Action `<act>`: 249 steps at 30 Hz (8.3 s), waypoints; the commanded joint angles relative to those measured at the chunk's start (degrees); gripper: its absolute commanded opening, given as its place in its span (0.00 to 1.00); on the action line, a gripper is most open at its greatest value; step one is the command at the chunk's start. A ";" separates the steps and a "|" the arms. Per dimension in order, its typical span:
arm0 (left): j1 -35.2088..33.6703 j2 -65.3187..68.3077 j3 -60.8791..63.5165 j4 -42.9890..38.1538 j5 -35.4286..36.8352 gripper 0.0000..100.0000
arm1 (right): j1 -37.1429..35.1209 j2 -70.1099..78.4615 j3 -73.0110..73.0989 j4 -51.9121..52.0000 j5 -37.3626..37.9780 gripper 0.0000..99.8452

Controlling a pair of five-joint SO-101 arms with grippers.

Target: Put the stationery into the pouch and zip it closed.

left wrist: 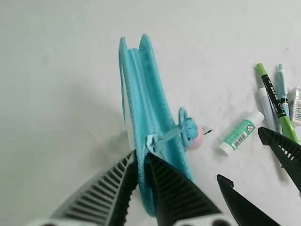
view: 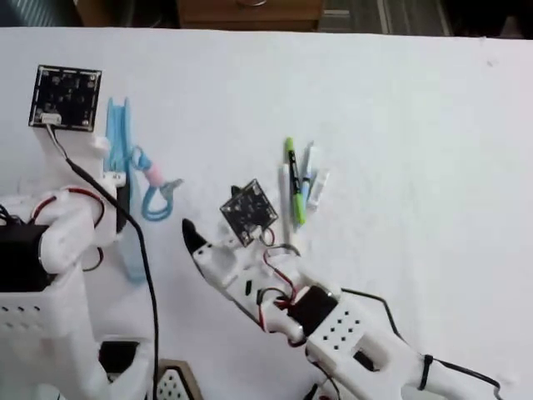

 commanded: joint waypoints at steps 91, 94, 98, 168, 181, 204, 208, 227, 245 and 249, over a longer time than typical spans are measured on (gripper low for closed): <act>3.56 0.66 -4.22 4.22 -10.29 0.02 | 25.45 35.74 -64.35 2.86 -6.24 0.02; 7.08 0.66 -2.55 4.31 -10.29 0.02 | 27.82 39.87 -71.82 5.05 -6.07 0.02; 8.48 -0.22 -0.09 4.31 -10.02 0.02 | 30.73 47.60 -83.43 10.24 -5.89 0.02; 1.71 -5.32 -7.65 4.22 -16.35 0.02 | 9.10 11.65 -56.09 54.37 47.38 0.37; 1.63 -5.41 -5.27 4.31 -14.24 0.02 | 10.77 8.40 -42.81 26.95 30.24 0.37; 1.80 -5.32 -5.01 4.22 -14.33 0.02 | 5.67 54.64 -125.01 81.01 -37.54 0.24; 1.80 -5.32 -5.01 4.22 -14.33 0.02 | 5.41 56.48 -121.76 81.01 -37.54 0.23; 1.80 -5.32 -5.10 4.22 -14.33 0.02 | 0.40 62.90 -116.75 80.92 -39.56 0.23; -0.13 -5.32 -8.44 4.04 14.68 0.28 | 8.66 57.98 -115.78 80.40 -42.46 0.02; -2.33 -5.23 -15.38 4.04 25.14 0.30 | 11.38 59.65 -112.53 78.73 -43.08 0.02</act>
